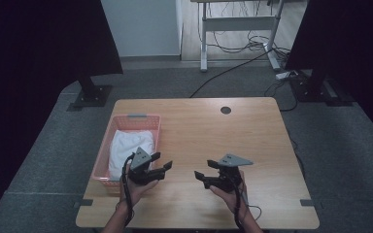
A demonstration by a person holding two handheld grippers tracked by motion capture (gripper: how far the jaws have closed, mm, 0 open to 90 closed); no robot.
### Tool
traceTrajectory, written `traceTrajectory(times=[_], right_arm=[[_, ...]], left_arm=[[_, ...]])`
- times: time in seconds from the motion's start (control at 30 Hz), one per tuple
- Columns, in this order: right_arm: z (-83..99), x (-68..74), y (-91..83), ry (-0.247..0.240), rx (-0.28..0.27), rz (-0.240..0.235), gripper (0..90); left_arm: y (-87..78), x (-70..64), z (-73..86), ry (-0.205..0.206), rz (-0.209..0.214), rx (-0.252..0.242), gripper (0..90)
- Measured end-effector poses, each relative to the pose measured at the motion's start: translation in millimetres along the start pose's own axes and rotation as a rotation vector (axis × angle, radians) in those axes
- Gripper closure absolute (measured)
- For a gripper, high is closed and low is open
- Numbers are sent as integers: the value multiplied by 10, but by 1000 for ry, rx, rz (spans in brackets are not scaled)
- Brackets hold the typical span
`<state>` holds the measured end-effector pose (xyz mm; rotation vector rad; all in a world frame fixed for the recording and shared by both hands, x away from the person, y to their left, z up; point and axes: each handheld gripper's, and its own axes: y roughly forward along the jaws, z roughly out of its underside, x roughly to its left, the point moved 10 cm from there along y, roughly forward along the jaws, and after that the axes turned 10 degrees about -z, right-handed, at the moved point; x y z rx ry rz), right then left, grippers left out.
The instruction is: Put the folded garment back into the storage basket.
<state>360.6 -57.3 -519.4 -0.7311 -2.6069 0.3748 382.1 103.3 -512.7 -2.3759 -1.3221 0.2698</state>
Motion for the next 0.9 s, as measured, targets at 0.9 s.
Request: traceTrajectory(times=[0.9], right_arm=[[971, -357, -683, 91, 56, 78, 231]], left_arm=[[-74, -732, 767, 59, 144, 102, 351]])
